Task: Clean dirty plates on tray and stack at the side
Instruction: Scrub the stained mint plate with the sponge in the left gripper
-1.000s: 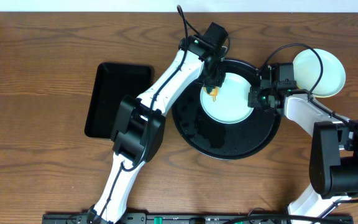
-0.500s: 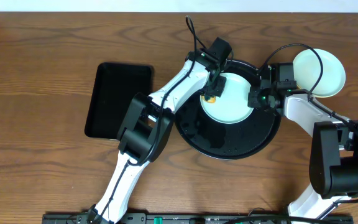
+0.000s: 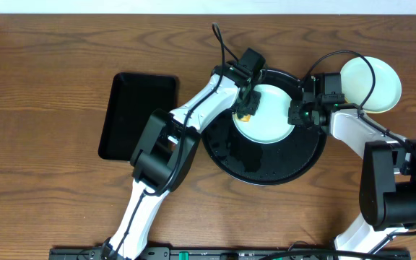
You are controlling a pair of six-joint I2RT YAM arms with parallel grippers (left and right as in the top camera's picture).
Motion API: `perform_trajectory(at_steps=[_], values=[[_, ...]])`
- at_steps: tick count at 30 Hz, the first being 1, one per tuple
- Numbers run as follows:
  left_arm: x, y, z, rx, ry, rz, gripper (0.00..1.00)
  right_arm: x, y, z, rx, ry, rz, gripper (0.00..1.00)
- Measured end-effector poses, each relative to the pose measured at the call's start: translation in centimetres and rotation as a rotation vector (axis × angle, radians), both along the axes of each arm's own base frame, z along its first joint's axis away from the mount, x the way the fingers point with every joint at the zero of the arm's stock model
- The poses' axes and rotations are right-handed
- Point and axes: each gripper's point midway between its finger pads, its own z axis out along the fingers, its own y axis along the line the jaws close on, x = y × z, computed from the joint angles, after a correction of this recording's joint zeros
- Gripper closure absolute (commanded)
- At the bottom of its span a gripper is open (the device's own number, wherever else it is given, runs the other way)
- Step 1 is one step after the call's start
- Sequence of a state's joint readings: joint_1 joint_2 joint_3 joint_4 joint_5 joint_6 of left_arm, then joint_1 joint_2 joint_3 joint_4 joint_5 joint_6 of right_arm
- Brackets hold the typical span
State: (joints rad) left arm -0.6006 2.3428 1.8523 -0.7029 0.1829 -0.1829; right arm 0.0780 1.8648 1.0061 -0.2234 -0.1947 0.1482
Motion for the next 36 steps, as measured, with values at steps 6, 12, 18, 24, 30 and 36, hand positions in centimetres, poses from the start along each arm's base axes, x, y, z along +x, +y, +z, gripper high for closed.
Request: perform_trajectory(at_steps=[6,12,18,24,30,36], values=[[-0.5,-0.2,-0.2,-0.029,-0.012,-0.009,0.93,0.0,0.0,0.0,0.0,0.0,0.0,0.99],[-1.8,-1.6,-0.1,-0.099,0.032,-0.041,0.93,0.0,0.0,0.0,0.0,0.0,0.0,0.99],[-2.4,-3.0,0.1,-0.182,0.064,-0.066,0.93,0.0,0.0,0.0,0.0,0.0,0.0,0.99],[-1.8,-3.4,1.2,-0.21,0.045,-0.067,0.92,0.0,0.0,0.0,0.0,-0.001,0.0,0.99],[-0.1,-3.2,4.7,-0.215,-0.069,-0.052,0.93,0.0,0.0,0.0,0.0,0.0,0.0,0.99],[1.1,-2.3,4.8,-0.155,-0.142,-0.059,0.92,0.0,0.0,0.0,0.0,-0.001,0.0,0.99]])
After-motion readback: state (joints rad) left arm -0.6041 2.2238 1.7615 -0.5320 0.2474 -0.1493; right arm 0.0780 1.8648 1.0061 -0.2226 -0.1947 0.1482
